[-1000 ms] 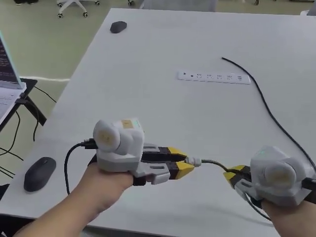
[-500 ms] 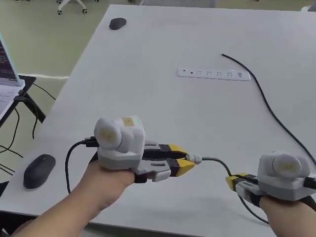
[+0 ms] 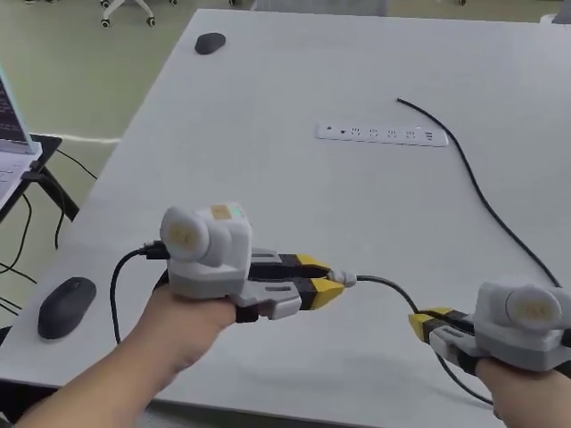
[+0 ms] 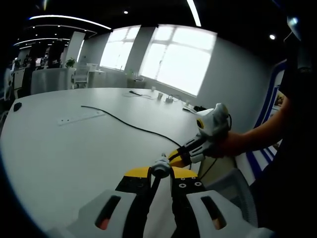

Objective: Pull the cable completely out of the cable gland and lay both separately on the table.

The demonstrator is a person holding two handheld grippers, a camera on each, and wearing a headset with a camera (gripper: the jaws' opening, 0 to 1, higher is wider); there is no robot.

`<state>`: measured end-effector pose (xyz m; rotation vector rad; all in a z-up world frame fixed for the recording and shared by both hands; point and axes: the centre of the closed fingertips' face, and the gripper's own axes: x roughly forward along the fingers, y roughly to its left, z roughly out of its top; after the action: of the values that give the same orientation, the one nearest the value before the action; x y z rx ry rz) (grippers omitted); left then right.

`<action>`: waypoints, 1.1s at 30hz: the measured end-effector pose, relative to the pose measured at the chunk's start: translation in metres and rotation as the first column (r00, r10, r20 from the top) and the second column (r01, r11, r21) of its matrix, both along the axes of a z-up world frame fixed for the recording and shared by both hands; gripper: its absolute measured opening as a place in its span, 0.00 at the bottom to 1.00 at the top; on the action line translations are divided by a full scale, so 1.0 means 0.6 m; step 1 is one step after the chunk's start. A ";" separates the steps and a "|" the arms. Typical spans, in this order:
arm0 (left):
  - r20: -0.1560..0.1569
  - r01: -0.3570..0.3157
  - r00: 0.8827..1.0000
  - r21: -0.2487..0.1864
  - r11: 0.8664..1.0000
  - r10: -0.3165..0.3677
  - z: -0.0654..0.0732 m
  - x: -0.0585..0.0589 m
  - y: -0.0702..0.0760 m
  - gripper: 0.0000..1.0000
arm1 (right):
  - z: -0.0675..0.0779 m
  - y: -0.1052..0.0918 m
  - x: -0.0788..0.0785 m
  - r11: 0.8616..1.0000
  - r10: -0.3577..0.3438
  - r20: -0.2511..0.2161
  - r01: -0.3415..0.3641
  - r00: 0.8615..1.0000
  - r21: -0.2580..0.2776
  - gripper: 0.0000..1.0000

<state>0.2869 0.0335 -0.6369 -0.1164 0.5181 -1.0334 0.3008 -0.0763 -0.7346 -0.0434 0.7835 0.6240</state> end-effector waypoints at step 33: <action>-0.015 -0.007 1.000 0.010 1.000 0.008 -0.002 -0.014 0.005 0.15 | 0.138 0.163 -0.029 0.730 0.677 0.302 -0.559 0.671 -0.394 0.05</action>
<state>0.2786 0.0363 -0.6381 -0.1173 0.5365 -1.0231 0.2834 0.0217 -0.6516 -0.7180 0.3935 1.1165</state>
